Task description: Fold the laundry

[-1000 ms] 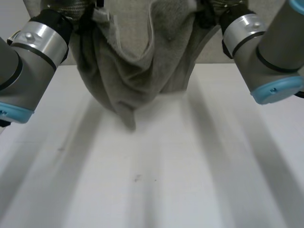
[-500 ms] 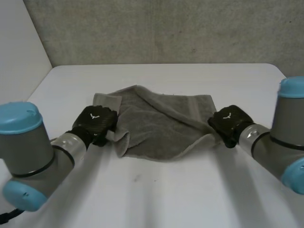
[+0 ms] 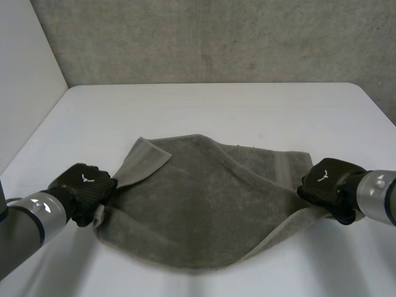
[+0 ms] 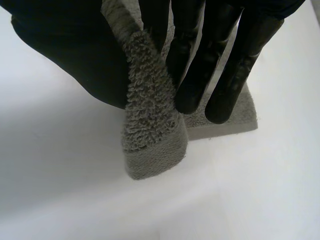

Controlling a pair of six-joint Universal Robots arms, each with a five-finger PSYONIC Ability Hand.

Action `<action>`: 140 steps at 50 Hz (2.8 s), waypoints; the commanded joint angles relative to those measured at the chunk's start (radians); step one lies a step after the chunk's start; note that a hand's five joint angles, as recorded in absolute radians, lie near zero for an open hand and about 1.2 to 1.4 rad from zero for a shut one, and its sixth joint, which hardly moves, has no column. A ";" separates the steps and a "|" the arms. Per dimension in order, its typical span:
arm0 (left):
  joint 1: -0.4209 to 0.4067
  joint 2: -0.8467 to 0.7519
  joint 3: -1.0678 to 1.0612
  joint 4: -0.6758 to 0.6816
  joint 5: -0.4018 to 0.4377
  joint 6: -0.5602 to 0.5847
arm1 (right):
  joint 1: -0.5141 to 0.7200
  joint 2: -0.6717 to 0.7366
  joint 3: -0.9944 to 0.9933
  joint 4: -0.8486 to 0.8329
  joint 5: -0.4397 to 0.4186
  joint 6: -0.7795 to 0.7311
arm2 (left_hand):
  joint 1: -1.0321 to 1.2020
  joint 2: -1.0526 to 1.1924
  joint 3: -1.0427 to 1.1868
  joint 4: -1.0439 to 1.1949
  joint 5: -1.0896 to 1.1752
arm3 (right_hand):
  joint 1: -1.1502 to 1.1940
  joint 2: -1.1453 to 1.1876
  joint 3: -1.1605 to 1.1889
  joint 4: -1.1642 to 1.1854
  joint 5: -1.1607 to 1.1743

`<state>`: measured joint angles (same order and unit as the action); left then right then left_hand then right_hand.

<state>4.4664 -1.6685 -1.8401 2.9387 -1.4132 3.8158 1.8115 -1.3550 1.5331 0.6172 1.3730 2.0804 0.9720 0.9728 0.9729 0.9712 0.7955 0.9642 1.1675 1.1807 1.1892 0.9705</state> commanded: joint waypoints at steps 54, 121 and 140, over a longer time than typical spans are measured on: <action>0.047 -0.447 0.211 0.706 0.003 -0.542 | 0.051 0.358 -0.047 -0.699 -0.022 0.311 | 0.424 0.423 0.423 0.425 0.426 | 0.432 0.229 0.216 0.207 0.251; 0.191 -0.444 -0.034 0.783 0.276 0.346 | 0.003 0.247 0.047 -0.640 -0.031 0.348 | -0.160 -0.161 -0.161 -0.160 -0.159 | 0.432 0.229 0.216 0.207 0.251; 0.186 -0.243 -0.085 0.598 0.270 0.331 | -0.012 0.166 -0.021 -0.436 -0.020 0.438 | 0.424 0.423 0.423 0.425 0.426 | 0.432 0.229 0.216 0.207 0.251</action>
<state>4.6539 -2.0230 -1.8867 3.6797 -1.1397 4.1540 1.7985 -1.1377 1.5323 0.0396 1.3571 2.5323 1.1409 1.1909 1.1889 1.1897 1.0009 0.9643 1.1675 1.1875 1.1935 0.9791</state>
